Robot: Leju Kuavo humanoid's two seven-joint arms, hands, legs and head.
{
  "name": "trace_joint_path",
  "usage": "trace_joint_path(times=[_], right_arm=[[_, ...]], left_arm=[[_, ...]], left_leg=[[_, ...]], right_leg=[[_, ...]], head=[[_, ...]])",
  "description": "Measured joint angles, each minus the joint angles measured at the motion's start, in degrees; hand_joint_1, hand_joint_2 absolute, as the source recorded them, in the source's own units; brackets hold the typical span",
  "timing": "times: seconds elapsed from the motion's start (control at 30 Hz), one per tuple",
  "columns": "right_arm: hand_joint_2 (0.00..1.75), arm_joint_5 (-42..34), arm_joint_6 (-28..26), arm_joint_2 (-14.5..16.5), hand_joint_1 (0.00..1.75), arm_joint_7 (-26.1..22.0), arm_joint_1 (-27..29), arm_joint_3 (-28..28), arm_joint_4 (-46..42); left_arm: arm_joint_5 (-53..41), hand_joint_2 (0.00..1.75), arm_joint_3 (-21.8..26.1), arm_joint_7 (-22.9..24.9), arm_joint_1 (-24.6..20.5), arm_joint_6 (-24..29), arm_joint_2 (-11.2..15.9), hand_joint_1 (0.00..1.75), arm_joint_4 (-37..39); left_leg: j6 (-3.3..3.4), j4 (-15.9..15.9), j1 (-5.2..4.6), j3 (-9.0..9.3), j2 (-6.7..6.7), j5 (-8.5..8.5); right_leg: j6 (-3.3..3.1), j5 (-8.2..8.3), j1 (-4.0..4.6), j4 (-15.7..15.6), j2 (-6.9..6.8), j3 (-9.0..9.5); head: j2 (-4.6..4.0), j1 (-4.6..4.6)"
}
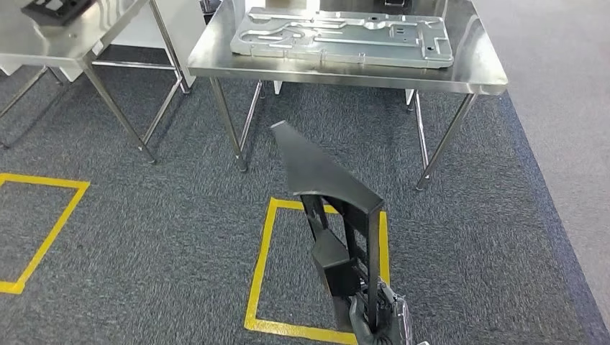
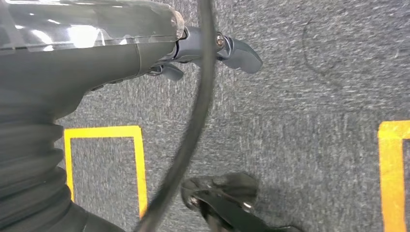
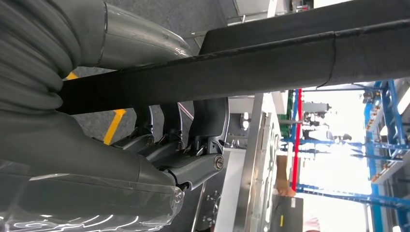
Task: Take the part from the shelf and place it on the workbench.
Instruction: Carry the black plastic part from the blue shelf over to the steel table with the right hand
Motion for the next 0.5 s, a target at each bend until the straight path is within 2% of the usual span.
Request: trace_joint_path(times=[0.03,0.07,0.1,0.13,0.2,0.23,0.27,0.33,0.47,0.5], right_arm=[[1.75,-0.1,0.1,0.0,1.75,0.1,0.0,0.0,0.0],[1.75,-0.2,0.2,0.0,1.75,0.1,0.0,0.0,0.0],[1.75,-0.3,0.3,0.0,1.75,0.2,0.1,0.0,0.0],[1.75,-0.4,0.4,0.0,1.75,0.2,0.1,0.0,0.0],[1.75,-0.5,0.5,0.0,1.75,0.2,0.0,0.1,0.0],[1.75,-0.5,0.5,0.0,1.75,0.2,0.0,0.1,0.1],[1.75,-0.5,0.5,0.0,1.75,0.3,0.0,0.1,0.1],[1.75,-0.5,0.5,0.0,1.75,0.4,0.0,0.2,0.0],[1.75,-0.4,0.5,0.0,1.75,0.4,0.0,0.3,0.0],[1.75,-0.3,0.5,-0.2,1.75,0.5,-0.1,0.3,-0.1]], left_arm=[[0.0,1.75,0.0,0.0,0.1,0.0,0.0,0.0,0.0],[0.0,1.75,0.0,0.0,0.3,0.0,0.0,0.0,0.0],[0.0,1.75,0.0,0.0,0.5,0.0,0.0,0.0,0.0],[0.0,1.75,0.0,0.0,0.6,0.0,0.0,0.0,0.0],[0.0,1.75,0.0,0.0,0.8,0.0,0.1,0.0,0.0],[0.0,1.75,0.0,0.0,0.9,-0.1,0.1,0.0,0.0],[0.1,1.75,0.0,0.1,1.0,-0.1,0.1,0.0,0.0],[0.1,1.75,0.0,0.1,1.2,-0.2,0.1,0.0,0.0],[0.1,1.75,0.0,0.1,1.1,-0.1,0.1,0.0,0.0],[0.1,1.75,0.0,0.1,0.9,-0.2,0.1,0.0,0.0]], left_leg=[[0.01,2.0,-0.06,-2.43,0.0,-2.1],[0.13,2.5,-0.13,-4.32,-0.01,-3.73],[0.31,1.6,-0.21,-5.54,-0.05,-4.13],[0.64,-0.7,-0.32,-6.12,-0.18,-2.62],[1.52,-6.1,-0.81,-6.44,-1.47,4.42],[1.96,-8.0,-1.16,-6.4,-2.2,6.9],[2.39,-9.1,-1.5,-6.29,-2.78,8.39],[2.83,-9.8,-1.89,-6.0,-2.88,7.91],[3.3,-10.4,-1.8,-5.25,-2.66,8.3],[3.65,-10.9,-1.61,-4.27,-2.34,8.31]], right_leg=[[-0.1,-0.68,0.12,0.0,0.29,0.83],[-0.17,-1.4,0.25,-0.1,0.68,1.72],[-0.21,-2.08,0.4,-0.1,1.08,2.65],[-0.23,-2.78,0.55,-0.1,1.43,3.6],[-0.12,-4.09,0.67,-0.1,2.18,5.23],[0.14,-4.7,0.62,-0.1,2.68,5.74],[0.46,-5.04,0.5,-0.1,3.2,6.25],[1.0,-5.3,0.33,-0.1,3.93,6.87],[1.25,-4.82,0.4,0.7,4.05,7.09],[1.6,-5.03,0.42,2.6,3.25,6.13]], head=[[0.0,0.02],[0.0,0.01],[0.0,0.01],[0.0,0.02],[0.0,0.04],[0.0,0.03],[0.0,0.02],[0.0,-0.05],[0.0,-0.05],[0.0,-0.04]])
